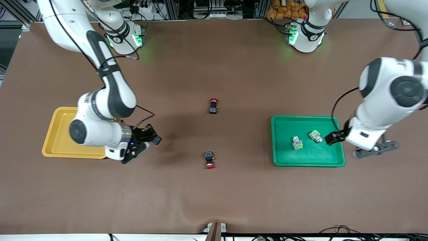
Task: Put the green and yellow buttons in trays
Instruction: 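Carry the yellow button with the right gripper while the left gripper withdraws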
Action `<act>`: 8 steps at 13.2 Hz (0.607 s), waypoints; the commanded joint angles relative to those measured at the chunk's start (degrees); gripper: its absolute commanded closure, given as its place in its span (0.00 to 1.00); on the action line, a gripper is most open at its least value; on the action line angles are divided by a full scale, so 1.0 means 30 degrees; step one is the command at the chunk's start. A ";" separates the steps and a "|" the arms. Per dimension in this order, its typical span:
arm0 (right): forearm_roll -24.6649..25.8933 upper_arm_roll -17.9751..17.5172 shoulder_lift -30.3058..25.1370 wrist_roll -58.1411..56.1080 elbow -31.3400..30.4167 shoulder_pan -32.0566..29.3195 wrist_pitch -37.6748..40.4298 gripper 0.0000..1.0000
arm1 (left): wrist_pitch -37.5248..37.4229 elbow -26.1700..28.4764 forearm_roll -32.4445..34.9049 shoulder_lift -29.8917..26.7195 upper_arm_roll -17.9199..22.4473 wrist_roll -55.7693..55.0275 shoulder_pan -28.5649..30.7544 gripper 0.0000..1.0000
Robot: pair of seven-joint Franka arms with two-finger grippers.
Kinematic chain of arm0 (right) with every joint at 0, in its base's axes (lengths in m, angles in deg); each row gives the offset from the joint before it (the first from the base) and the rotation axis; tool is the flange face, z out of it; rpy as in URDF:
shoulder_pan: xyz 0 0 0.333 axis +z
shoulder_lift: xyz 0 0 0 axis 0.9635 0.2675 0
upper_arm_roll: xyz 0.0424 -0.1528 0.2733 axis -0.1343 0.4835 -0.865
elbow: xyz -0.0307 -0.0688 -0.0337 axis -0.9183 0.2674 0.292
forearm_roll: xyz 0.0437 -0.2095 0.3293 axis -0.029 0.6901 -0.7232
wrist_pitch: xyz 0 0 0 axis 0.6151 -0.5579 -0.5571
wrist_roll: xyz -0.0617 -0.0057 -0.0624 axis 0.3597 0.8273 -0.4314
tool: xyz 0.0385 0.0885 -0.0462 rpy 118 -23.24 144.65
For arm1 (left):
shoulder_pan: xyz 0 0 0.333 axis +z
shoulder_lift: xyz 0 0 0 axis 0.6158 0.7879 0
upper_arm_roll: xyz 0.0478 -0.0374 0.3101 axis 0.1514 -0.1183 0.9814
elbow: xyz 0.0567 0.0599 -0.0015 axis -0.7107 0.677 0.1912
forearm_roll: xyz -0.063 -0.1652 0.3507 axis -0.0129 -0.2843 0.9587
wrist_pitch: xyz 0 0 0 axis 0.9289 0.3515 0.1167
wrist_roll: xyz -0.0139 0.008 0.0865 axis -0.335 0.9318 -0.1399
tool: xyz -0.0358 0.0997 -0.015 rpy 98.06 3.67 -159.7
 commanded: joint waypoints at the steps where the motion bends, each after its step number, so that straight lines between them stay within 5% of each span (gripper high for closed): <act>1: 0.0186 -0.0253 -0.0847 -0.2998 -0.0666 -0.2188 0.1583 1.00 | -0.2032 -0.1648 0.0128 0.0014 -0.0217 0.0521 0.0248 0.00; 8: 0.2002 -0.0078 -0.1721 -0.6265 -0.2590 -0.6502 0.3497 1.00 | -0.4961 -0.3113 -0.2122 -0.2126 -0.0189 0.1860 0.0949 0.00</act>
